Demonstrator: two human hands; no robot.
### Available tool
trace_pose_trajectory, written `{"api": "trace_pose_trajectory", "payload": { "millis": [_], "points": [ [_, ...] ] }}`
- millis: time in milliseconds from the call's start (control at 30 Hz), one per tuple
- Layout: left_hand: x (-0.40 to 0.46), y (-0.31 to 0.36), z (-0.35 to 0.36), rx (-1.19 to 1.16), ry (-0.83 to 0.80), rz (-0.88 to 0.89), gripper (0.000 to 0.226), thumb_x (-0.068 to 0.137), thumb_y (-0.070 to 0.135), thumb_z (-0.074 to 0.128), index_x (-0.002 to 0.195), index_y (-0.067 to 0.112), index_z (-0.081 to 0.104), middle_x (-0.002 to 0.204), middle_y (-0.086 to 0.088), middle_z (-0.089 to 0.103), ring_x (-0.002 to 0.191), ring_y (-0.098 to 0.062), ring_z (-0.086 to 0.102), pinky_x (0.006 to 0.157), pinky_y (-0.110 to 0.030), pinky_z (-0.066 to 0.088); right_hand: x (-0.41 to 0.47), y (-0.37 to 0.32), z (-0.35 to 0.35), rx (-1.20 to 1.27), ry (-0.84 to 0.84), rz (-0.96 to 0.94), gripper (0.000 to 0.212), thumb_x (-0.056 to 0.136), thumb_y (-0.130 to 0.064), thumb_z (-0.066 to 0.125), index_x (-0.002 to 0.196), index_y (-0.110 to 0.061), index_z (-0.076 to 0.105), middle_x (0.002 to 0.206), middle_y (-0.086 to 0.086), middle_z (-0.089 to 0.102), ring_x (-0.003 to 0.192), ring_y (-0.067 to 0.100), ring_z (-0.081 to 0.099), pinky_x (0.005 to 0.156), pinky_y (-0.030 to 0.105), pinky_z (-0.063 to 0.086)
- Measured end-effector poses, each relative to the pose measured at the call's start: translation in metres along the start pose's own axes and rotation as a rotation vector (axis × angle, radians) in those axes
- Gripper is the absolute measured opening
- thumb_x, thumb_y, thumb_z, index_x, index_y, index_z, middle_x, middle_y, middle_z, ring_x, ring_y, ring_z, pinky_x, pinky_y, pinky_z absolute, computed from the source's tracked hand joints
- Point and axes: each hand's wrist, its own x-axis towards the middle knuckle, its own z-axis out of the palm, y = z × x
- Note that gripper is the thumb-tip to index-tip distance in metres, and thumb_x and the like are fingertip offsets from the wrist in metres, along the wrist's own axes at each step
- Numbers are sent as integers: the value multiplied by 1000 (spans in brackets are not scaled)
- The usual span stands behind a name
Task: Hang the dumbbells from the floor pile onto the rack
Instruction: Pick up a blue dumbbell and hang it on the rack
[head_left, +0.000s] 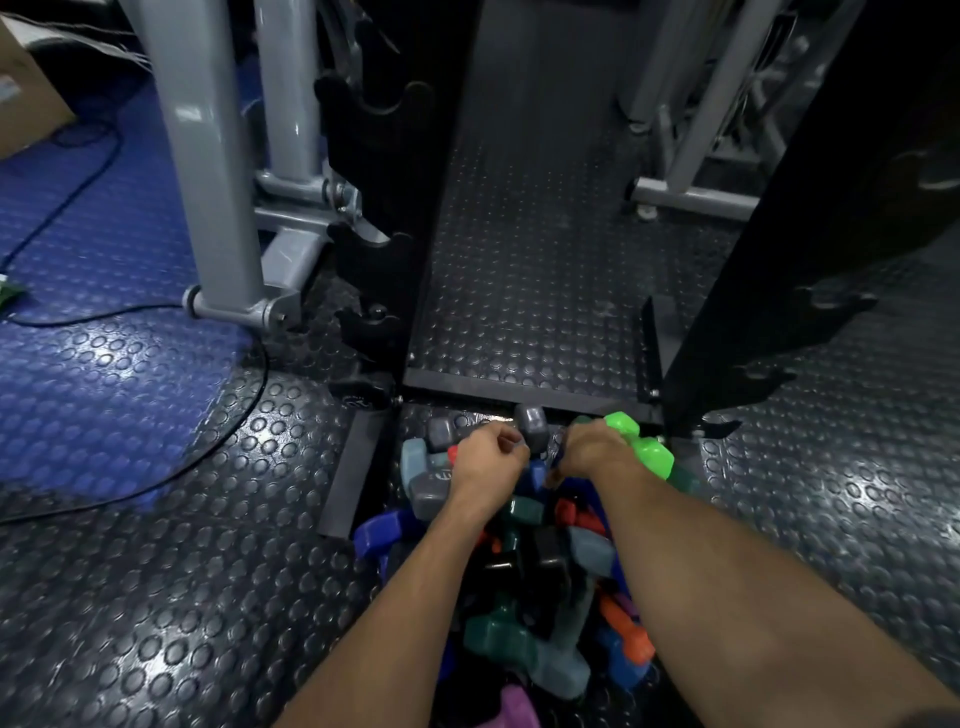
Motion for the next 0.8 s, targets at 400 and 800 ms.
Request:
{"api": "trace_pose_trajectory", "payload": {
  "millis": [400,800],
  "points": [
    [7,-7,-7,-134,-16,-42,7,97,20,65,98,26,68,96,7,70,95,-13,67,89,-31,57,33,-14,22,-67,-6,117,89,59,-49,95,136,-17,64,136,15,60,127,34,56,95,43,58],
    [33,-24,-3,-426,-81,-193,10,101,14,59,106,15,67,93,-5,72,79,-15,67,63,-26,48,-14,7,-24,25,-70,45,94,56,-56,90,132,-21,50,131,2,61,123,28,60,102,44,50]
  ]
}}
